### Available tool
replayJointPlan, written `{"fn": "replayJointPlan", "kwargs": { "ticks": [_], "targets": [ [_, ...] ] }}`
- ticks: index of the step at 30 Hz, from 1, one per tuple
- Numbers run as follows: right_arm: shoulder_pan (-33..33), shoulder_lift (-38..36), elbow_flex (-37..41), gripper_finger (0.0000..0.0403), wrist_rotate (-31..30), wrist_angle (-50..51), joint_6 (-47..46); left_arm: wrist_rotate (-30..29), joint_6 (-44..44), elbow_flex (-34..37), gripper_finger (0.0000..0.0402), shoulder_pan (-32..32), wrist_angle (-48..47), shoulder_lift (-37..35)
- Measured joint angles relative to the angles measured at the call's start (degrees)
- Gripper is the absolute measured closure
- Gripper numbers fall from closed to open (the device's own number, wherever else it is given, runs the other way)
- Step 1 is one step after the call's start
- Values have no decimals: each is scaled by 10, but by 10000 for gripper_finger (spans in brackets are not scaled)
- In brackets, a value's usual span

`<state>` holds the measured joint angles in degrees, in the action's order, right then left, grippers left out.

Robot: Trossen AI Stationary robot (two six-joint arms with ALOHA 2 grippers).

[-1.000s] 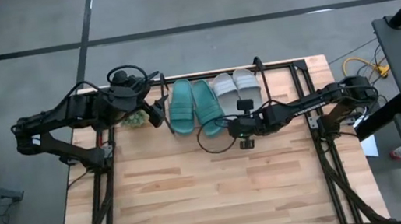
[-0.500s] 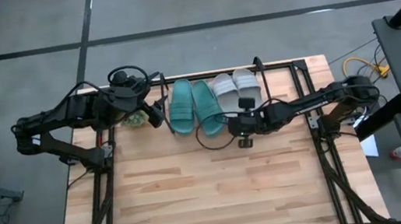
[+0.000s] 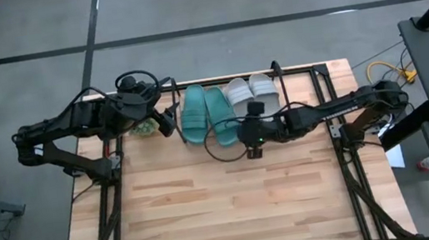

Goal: Pick and place slides into the shelf
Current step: Adjust the slides on the shelf

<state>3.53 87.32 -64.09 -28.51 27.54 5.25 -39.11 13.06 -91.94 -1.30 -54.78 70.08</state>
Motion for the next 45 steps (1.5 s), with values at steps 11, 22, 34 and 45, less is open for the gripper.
{"fn": "replayJointPlan", "kwargs": {
  "ticks": [11, 22, 34, 45],
  "targets": [
    [-1, 57, -4, 223, -26, -104, 197, 0, 0, 0, 114, 0, -10, 0],
    [-6, 94, 20, 242, -36, -140, 270, -1, 1, 0, 114, 0, -17, 0],
    [-35, 111, 24, 266, -51, -167, 296, 0, 2, 0, 114, 0, -15, 0],
    [-47, 114, 25, 291, -55, -197, 301, 1, 2, 0, 114, 0, -15, 1]
  ]
}}
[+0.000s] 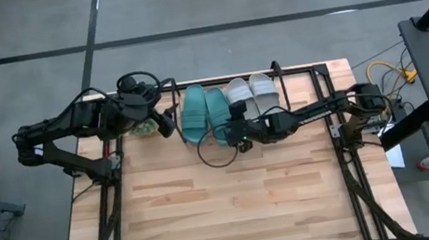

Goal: Pick and place slides into the shelf
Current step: Adjust the slides on the shelf

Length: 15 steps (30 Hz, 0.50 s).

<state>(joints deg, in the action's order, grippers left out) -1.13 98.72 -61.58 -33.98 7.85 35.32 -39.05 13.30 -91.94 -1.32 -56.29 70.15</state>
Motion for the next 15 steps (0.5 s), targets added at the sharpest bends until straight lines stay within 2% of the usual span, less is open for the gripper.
{"fn": "replayJointPlan", "kwargs": {
  "ticks": [15],
  "targets": [
    [14, 0, -20, 390, -8, -10, -76, 10, -2, 0, 114, 0, 0, 0]
  ]
}}
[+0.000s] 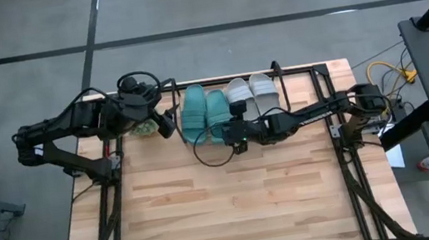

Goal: Pick and place slides into the shelf
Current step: Adjust the slides on the shelf, then return to Home Position

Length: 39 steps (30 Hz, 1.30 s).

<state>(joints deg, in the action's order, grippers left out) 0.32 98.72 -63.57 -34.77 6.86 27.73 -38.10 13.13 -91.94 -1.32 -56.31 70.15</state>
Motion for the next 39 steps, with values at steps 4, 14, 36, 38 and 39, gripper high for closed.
{"fn": "replayJointPlan", "kwargs": {
  "ticks": [4, 14, 36, 38, 39],
  "targets": [
    [0, 4, 2, 392, 0, 1, -33, 3, 0, 0, 114, 0, 0, 0],
    [2, 27, 2, 383, 2, -1, -102, 5, 0, 0, 114, 0, 0, 0],
    [3, 1, -32, 186, 1, 64, -126, 20, 0, 0, 114, 0, -1, 0],
    [3, -5, -40, 180, 1, 67, -128, 20, 0, 0, 114, 0, -1, 0],
    [3, -8, -45, 177, 2, 68, -132, 20, 0, 0, 114, 0, -1, 0]
  ]
}}
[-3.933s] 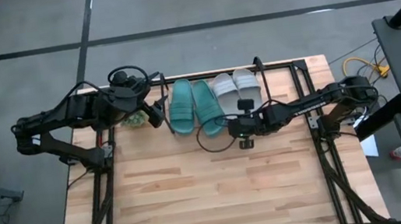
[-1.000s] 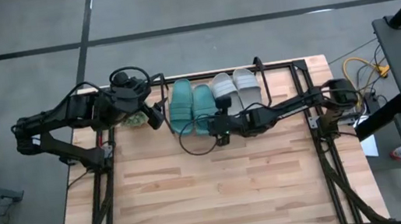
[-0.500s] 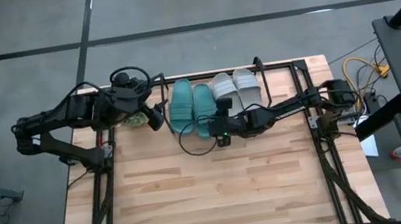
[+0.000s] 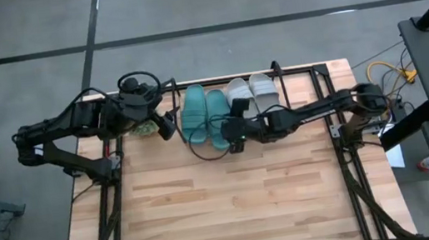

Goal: Pick and place slides into the shelf
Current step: Return to Home Position

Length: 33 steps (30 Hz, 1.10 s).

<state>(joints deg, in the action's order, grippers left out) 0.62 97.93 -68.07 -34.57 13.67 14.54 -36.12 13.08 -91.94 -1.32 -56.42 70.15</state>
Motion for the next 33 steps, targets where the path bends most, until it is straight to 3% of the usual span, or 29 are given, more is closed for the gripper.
{"fn": "replayJointPlan", "kwargs": {
  "ticks": [3, 5, 11, 13, 15, 19, 24, 28, 33],
  "targets": [
    [0, -9, -24, 170, 5, 30, -29, 0, 0, 0, 114, 0, 0, 0],
    [0, -18, -42, 168, 39, 50, -54, 0, 0, 0, 114, 0, -1, 0],
    [-3, -63, -105, 183, 296, 36, -174, 6, 0, 0, 114, 0, 2, 0],
    [-1, -76, -117, 190, 344, 35, -196, 7, -5, 0, 114, 0, 10, 0],
    [5, -97, -121, 197, 343, 38, -212, 9, -18, 0, 114, -1, 22, 0],
    [32, -170, -98, 215, 283, -7, -220, 34, -66, 8, 114, -11, 94, 0],
    [76, -260, -56, 240, 259, -28, -207, 135, -130, 29, 130, -26, 219, -16],
    [105, -328, -27, 258, 217, -9, -212, 144, -166, 52, 189, -43, 236, -48],
    [132, -394, 23, 269, 165, -1, -207, 142, -171, 98, 308, -67, 237, -109]
  ]
}}
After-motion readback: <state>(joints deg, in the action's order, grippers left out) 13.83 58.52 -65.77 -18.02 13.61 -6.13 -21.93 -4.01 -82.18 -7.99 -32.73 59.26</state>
